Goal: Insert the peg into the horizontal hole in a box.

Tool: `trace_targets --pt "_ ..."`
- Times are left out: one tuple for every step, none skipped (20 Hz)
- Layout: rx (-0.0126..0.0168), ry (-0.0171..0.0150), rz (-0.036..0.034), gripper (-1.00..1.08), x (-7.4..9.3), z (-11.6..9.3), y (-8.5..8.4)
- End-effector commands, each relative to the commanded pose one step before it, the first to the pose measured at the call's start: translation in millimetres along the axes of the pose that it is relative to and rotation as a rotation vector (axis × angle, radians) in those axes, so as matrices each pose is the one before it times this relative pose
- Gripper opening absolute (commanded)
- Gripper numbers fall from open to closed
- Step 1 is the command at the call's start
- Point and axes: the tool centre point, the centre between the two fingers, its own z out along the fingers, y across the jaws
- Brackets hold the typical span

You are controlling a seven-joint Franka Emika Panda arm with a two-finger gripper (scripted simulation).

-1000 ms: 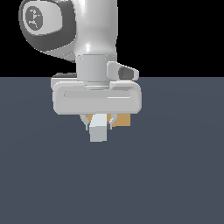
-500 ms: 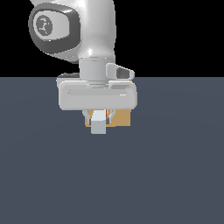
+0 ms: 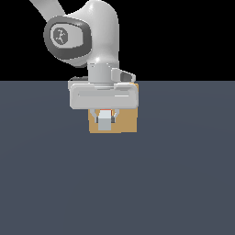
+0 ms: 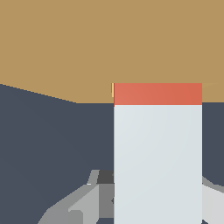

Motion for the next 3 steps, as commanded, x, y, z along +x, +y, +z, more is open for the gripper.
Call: trace_targets --pt "-0.00388 0.00132 -0.00218 -1.00 8.08 -1.46 1.97" --pt "0.00000 0.00000 0.00000 -1.00 0.43 0.00 0.40" --pt "0.00000 0.00000 0.00000 -1.00 -0.01 0.00 0.18"
